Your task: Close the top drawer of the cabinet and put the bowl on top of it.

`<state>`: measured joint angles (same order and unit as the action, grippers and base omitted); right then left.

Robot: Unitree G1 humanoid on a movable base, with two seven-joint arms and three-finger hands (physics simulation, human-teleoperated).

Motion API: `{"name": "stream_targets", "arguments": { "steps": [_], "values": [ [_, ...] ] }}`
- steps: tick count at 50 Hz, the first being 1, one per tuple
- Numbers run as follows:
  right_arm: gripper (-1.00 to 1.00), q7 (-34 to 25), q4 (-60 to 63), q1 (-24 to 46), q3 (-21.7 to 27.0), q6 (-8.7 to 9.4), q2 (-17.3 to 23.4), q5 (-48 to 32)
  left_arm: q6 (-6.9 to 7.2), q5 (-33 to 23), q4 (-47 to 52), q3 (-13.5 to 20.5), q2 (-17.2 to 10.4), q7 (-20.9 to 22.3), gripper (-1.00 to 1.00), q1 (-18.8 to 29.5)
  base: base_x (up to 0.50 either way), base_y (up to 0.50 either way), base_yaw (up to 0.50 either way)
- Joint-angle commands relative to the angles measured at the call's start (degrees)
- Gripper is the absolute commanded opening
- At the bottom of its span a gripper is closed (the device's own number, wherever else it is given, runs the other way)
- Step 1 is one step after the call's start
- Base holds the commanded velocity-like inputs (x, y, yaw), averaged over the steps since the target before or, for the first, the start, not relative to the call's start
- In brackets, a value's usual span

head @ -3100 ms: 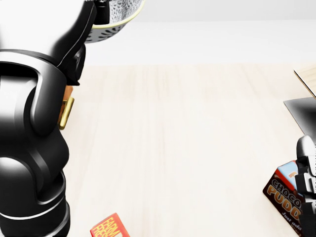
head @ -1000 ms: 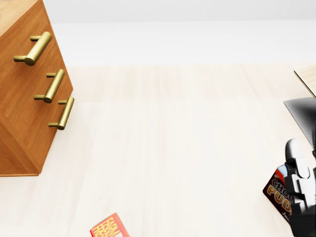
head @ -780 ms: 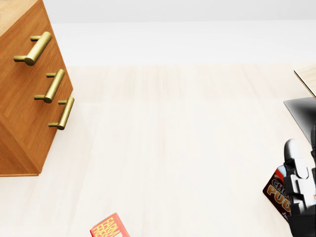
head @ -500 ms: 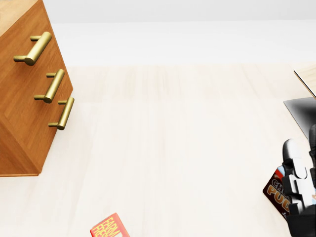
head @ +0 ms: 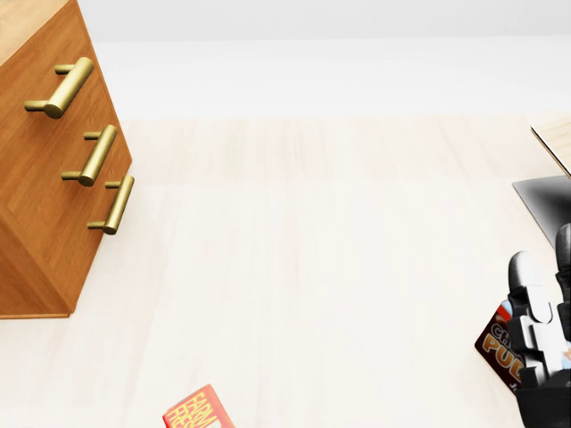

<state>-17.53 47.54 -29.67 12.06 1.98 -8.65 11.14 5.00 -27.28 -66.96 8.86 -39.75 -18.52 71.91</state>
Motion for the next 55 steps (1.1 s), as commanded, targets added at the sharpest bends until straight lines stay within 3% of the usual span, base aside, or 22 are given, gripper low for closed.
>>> {"name": "stream_targets", "arguments": {
  "steps": [1, 28, 42, 55],
  "values": [
    [1.00, 0.1, 0.1, 0.1, 0.1, 0.25, 0.1, 0.2, 0.00, 1.1, -0.9, 0.3, 0.0, -0.6, 1.00, -0.1, 0.00, 0.00, 0.00],
    [1.00, -0.4, -0.2, 0.2, 0.3, -0.01, -0.1, 0.2, 0.00, -0.5, 1.4, 0.0, -0.3, -0.1, 1.00, 0.6, 0.00, 0.00, 0.00],
    [1.00, -0.2, 0.0, -0.3, -0.4, -0.26, 0.1, -0.1, 0.00, -1.7, 4.7, 0.7, -3.1, -0.7, 1.00, 3.2, 0.00, 0.00, 0.00],
    [1.00, -0.2, 0.2, -0.4, -0.3, -0.19, 0.2, 0.1, 0.00, -1.9, 7.0, 0.9, -2.8, 0.2, 1.00, 3.1, 0.00, 0.00, 0.00]
  ]
}}
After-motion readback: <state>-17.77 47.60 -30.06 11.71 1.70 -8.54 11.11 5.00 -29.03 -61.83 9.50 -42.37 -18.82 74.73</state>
